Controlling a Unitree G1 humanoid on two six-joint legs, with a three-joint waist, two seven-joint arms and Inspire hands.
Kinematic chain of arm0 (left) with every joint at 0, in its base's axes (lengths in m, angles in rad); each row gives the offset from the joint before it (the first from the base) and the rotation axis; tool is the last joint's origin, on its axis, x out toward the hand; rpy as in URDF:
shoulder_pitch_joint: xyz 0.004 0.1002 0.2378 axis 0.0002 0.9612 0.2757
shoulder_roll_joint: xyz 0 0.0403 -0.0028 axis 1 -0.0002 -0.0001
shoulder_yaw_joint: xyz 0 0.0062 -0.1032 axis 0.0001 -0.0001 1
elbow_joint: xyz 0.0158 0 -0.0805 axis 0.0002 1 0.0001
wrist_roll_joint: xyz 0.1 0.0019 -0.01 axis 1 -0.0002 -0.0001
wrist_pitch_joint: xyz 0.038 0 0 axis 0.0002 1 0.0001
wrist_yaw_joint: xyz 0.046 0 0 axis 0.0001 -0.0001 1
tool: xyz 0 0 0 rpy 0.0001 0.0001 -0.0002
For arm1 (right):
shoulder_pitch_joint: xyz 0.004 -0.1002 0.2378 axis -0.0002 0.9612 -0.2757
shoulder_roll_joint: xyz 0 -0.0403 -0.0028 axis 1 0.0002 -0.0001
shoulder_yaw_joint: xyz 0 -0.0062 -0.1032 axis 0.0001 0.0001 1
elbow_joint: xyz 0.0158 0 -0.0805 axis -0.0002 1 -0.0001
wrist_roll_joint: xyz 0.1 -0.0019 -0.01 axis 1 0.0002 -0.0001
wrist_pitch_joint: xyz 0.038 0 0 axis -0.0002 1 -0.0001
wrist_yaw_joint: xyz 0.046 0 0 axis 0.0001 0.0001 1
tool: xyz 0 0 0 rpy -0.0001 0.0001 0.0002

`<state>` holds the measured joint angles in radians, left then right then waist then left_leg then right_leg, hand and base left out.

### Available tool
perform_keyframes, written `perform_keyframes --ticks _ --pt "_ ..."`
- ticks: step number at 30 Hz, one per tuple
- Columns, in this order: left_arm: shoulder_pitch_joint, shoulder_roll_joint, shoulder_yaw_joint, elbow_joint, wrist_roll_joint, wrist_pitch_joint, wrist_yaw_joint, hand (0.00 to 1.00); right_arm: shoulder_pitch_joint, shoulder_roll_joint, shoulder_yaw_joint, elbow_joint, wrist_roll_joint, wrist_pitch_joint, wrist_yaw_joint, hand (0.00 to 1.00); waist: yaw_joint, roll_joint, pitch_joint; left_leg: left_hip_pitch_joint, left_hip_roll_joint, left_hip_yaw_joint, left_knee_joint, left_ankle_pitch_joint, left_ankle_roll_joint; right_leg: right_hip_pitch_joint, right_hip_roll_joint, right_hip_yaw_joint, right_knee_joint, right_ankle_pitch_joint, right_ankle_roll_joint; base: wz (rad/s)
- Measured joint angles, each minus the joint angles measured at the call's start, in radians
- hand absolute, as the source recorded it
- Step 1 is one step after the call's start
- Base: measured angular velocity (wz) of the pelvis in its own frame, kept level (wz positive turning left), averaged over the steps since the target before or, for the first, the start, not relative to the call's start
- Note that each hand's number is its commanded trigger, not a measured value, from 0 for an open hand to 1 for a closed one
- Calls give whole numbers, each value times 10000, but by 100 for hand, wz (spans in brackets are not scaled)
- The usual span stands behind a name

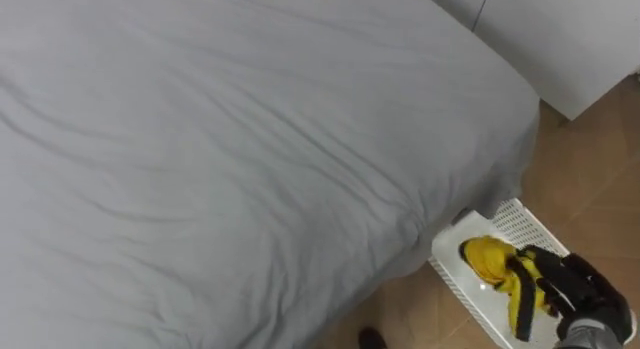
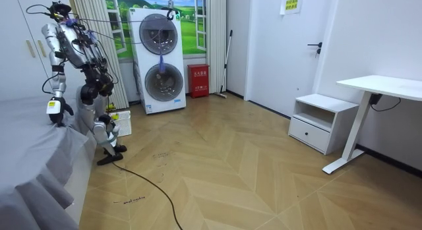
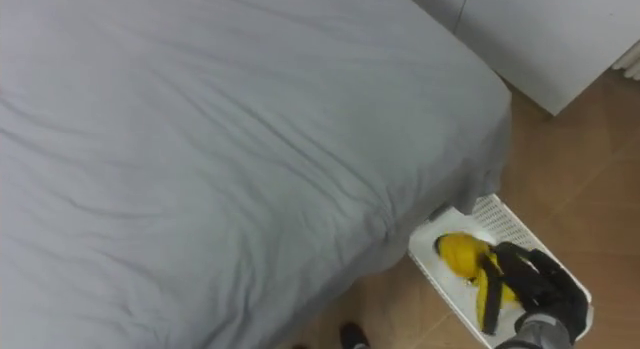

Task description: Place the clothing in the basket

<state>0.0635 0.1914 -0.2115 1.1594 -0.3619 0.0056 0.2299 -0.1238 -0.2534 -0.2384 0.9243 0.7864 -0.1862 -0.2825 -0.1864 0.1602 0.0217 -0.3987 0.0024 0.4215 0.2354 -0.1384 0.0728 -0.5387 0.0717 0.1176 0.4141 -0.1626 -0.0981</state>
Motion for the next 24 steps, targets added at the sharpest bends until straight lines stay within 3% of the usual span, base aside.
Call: perform_keyframes --ticks 12,19,24 --pt "212 1 -16 -232 67 -137 -93 0 -70 -229 6 0 -6 -93 127 0 43 149 -14 -12 -3 18 -1 0 0 -22 -2 9 -3 -34 -14 0" --pt "305 0 -270 -214 19 -138 -265 0 -153 -261 32 -33 -861 -142 15 0 121 275 -18 25 4 102 0 1 -2 -4 32 137 -18 -35 -16 -4" --pt "319 0 -371 -235 27 -309 -362 0 36 -259 398 -218 -861 -417 -312 0 310 279 -23 114 -1 97 -2 0 -3 83 44 161 -20 -33 -17 -2"
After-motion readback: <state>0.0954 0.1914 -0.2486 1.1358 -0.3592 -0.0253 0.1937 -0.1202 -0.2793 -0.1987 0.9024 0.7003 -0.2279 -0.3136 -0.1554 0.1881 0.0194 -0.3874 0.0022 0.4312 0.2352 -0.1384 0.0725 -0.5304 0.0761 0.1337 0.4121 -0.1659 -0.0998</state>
